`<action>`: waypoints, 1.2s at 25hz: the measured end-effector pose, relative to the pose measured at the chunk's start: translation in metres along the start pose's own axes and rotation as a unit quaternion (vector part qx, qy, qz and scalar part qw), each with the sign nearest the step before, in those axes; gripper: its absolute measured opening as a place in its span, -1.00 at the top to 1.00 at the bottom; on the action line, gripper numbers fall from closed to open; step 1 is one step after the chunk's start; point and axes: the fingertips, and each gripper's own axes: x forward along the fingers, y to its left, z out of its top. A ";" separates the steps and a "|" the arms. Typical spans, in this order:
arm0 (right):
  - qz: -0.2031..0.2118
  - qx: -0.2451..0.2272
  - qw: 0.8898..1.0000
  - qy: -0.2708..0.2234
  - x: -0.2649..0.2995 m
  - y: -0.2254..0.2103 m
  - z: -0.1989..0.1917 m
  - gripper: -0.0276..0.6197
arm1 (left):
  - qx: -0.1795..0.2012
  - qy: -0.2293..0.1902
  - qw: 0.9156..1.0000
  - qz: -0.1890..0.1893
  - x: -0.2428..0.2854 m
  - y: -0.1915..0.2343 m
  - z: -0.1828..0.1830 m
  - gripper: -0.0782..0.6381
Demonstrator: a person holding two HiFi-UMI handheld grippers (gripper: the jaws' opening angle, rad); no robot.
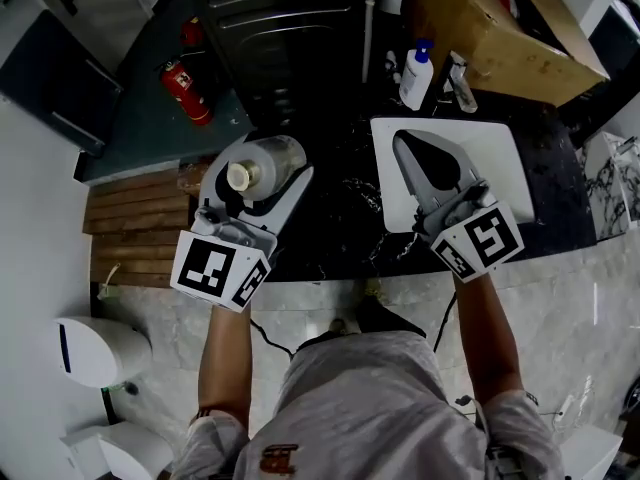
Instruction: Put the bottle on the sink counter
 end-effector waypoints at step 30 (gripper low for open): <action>0.005 0.049 0.996 0.074 0.104 -0.130 -0.113 0.91 | -0.017 0.111 0.993 0.035 0.190 0.118 -0.116 -0.13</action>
